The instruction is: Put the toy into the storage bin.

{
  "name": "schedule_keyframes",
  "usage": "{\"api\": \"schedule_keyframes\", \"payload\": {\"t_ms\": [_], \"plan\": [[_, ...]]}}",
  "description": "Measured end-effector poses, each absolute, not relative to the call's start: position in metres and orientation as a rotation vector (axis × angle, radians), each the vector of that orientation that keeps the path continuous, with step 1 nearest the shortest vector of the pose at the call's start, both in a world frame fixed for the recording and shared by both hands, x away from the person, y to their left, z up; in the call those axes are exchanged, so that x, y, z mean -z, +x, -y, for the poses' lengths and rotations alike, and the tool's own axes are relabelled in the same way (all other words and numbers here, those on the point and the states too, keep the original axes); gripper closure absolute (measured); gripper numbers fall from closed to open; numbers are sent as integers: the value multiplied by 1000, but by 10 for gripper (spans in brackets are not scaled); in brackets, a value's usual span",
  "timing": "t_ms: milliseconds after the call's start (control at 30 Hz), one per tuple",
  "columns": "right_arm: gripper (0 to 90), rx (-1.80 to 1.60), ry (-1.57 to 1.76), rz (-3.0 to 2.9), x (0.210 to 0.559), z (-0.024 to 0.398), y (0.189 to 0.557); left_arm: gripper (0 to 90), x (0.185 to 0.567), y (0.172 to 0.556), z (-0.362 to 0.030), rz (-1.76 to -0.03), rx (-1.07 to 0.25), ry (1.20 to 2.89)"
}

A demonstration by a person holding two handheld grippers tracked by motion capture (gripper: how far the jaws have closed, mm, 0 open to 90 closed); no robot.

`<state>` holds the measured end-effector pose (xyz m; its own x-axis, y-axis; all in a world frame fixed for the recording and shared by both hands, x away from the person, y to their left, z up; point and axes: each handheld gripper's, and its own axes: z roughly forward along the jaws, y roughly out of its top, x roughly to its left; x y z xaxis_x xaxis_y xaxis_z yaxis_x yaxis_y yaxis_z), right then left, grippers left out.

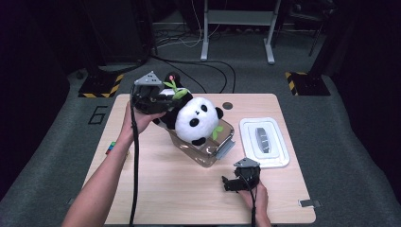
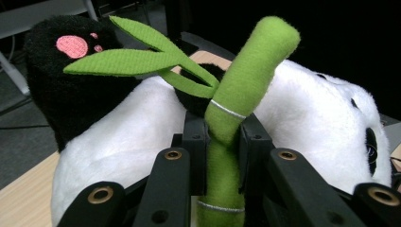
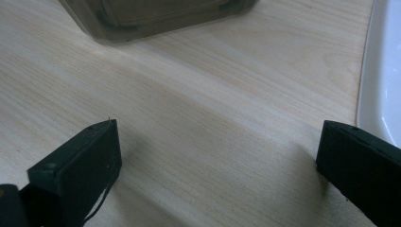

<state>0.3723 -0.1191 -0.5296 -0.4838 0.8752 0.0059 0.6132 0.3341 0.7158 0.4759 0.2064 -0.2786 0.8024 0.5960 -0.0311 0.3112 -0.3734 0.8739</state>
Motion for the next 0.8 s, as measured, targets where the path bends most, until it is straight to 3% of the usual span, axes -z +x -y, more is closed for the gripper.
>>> {"api": "schedule_keyframes", "payload": {"t_ms": [800], "plan": [[2,-939,1314,-2225,529,120,372,770,323,507,-165,-638,-282,2067]]}}
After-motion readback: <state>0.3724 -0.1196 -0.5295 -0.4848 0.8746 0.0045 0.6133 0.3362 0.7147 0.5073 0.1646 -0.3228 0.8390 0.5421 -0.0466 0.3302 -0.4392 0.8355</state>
